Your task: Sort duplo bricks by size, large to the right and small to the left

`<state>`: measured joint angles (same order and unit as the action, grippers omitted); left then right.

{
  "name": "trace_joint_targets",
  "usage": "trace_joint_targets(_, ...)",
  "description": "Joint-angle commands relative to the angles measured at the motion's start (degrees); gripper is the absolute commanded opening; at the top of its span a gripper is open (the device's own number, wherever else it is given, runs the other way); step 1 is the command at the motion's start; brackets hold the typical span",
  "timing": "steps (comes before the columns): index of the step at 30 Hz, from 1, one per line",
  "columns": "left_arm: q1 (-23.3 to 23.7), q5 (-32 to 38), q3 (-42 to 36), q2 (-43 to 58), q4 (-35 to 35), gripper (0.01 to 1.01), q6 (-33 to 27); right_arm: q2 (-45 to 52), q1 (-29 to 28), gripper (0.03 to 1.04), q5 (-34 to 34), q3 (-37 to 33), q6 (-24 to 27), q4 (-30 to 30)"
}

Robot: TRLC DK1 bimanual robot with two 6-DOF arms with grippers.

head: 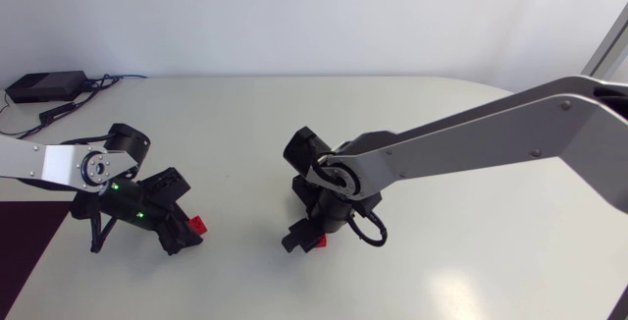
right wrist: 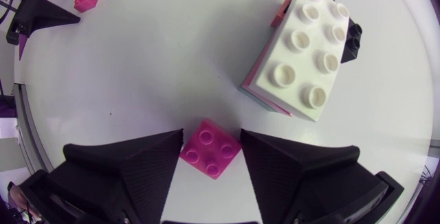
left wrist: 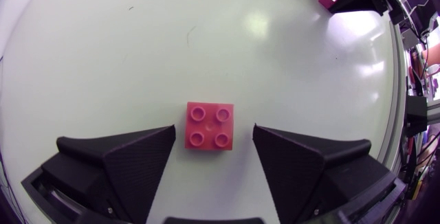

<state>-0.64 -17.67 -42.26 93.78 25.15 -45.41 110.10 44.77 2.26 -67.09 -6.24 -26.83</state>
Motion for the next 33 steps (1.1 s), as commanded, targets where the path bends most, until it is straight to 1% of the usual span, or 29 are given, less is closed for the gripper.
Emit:
trace_joint_targets(1, 1.3, -0.9, 0.6, -2.9, 0.7, 0.987, -0.5, 1.5, 1.2, 0.29, -0.4, -1.0, -0.7, -1.1)
trace_joint_targets(4, 1.3, -2.3, 0.9, -7.6, 2.2, 0.987, 0.3, 1.6, 2.4, 0.28, -0.3, -2.2, 0.2, -1.8)
trace_joint_targets(7, -0.1, -3.8, 1.9, -12.9, 3.3, 0.987, 1.9, 2.2, 3.4, 0.28, 0.0, -4.9, 1.1, -3.8)
trace_joint_targets(11, -4.0, -4.0, 3.1, -16.9, 5.4, 0.987, 3.5, 4.2, 4.9, 0.28, 0.7, -10.8, 2.2, -7.3)
trace_joint_targets(15, -5.2, -5.2, 4.5, -19.2, 6.7, 0.987, 4.0, 8.0, 6.8, 0.28, 1.3, -16.8, 2.8, -9.6)
trace_joint_targets(21, -5.0, -6.1, 6.8, -22.1, 7.8, 0.987, 3.3, 14.9, 8.8, 0.28, 2.7, -27.0, 4.2, -13.5)
trace_joint_targets(28, -1.7, -7.8, 8.0, -23.4, 9.0, 0.987, 1.0, 22.6, 9.6, 0.29, 4.2, -37.6, 5.1, -17.4)
trace_joint_targets(29, -1.6, -7.9, 8.2, -23.3, 9.0, 0.987, 0.8, 23.4, 9.8, 0.33, 4.3, -38.4, 5.2, -17.4)
trace_joint_targets(30, -1.6, -8.0, 8.3, -23.2, 9.0, 0.987, 0.8, 24.1, 9.8, 0.40, 4.3, -38.9, 5.1, -17.7)
trace_joint_targets(31, -1.6, -8.2, 8.5, -22.9, 9.0, 0.987, 0.7, 24.8, 9.8, 0.54, 4.5, -39.5, 5.1, -18.4)
trace_joint_targets(32, -1.6, -8.3, 8.5, -22.6, 8.8, 0.987, 0.7, 25.1, 9.7, 0.73, 5.3, -39.9, 4.9, -18.9)
trace_joint_targets(33, -1.8, -8.3, 8.4, -22.2, 8.7, 0.987, 0.7, 25.0, 9.7, 0.87, 5.6, -39.8, 4.8, -18.9)
